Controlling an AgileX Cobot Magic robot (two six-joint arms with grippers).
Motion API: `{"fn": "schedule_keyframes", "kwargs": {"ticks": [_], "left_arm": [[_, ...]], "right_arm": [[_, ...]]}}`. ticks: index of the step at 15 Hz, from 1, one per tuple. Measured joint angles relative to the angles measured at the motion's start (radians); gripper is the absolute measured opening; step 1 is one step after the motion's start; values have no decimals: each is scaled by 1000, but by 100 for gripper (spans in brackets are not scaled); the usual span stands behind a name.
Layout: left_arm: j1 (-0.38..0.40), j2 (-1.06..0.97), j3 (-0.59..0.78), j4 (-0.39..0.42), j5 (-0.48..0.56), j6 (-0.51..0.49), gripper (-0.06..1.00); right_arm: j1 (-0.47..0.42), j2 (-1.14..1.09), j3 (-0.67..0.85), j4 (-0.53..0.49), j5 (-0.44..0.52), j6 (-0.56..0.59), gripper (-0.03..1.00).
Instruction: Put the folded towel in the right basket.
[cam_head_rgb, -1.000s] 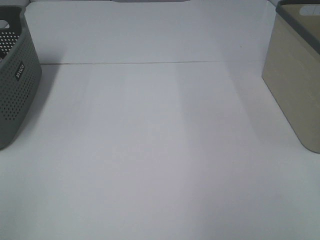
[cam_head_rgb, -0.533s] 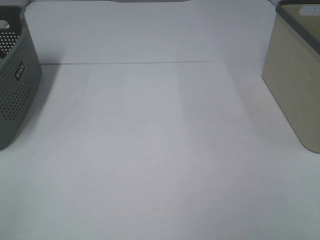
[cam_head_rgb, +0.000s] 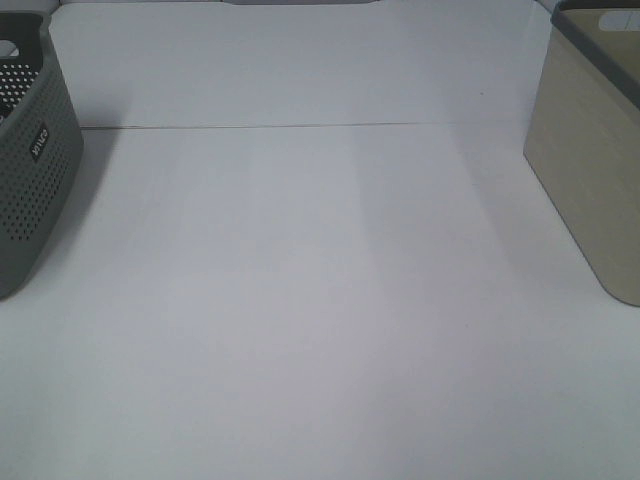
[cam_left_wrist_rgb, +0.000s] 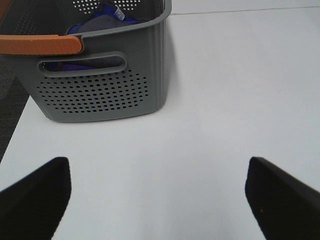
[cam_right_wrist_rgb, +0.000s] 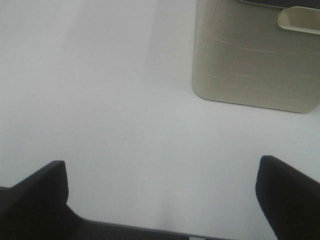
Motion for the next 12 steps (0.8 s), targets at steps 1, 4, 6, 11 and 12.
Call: {"fn": "schedule_keyframes", "kwargs": {"ticks": [1,4,6,11,12], "left_arm": [[0,0,0,0,0,0,88],[0,0,0,0,0,0,88],[0,0,0,0,0,0,88],[0,0,0,0,0,0,88],[0,0,0,0,0,0,88]], "right_arm": [[0,0,9,0,-5,4,98],[0,0,12,-27,-11,46,98],[0,0,12,-34,-11,61,98],[0,0,12,-30,-11,71,98],[0,0,12,-30,-11,71,98]]}}
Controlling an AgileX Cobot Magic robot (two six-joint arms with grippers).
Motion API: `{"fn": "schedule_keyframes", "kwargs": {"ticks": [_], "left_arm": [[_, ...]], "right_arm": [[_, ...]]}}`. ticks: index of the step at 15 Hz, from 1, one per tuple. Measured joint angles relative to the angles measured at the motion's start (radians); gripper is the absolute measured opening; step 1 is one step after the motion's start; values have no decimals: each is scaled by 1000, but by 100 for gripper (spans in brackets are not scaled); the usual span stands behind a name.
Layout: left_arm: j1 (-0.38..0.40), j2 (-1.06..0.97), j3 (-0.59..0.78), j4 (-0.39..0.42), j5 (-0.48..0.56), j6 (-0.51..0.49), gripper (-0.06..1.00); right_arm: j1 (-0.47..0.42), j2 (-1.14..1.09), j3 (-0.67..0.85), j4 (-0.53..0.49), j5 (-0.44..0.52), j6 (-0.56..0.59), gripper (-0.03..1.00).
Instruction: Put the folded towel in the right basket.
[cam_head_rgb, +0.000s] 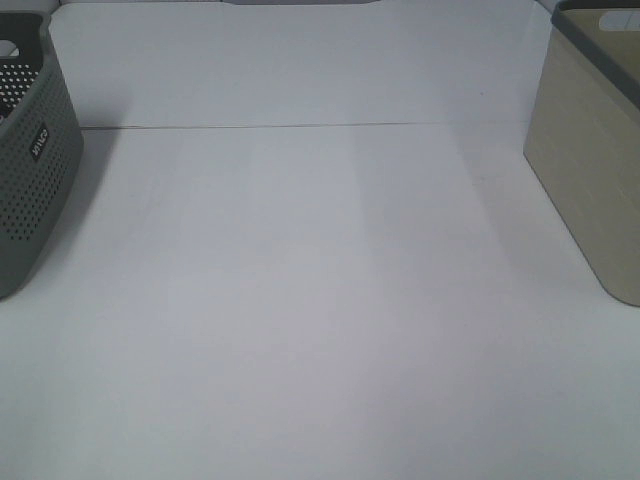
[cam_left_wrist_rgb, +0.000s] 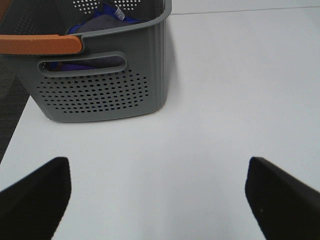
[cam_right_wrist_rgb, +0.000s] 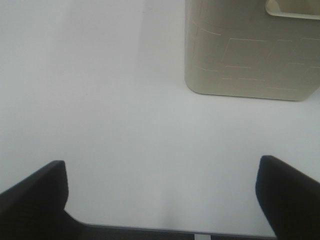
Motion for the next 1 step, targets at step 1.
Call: {"fn": "schedule_keyframes", "kwargs": {"ticks": [1], "left_arm": [[0,0,0,0,0,0,88]], "right_arm": [[0,0,0,0,0,0,98]]}}
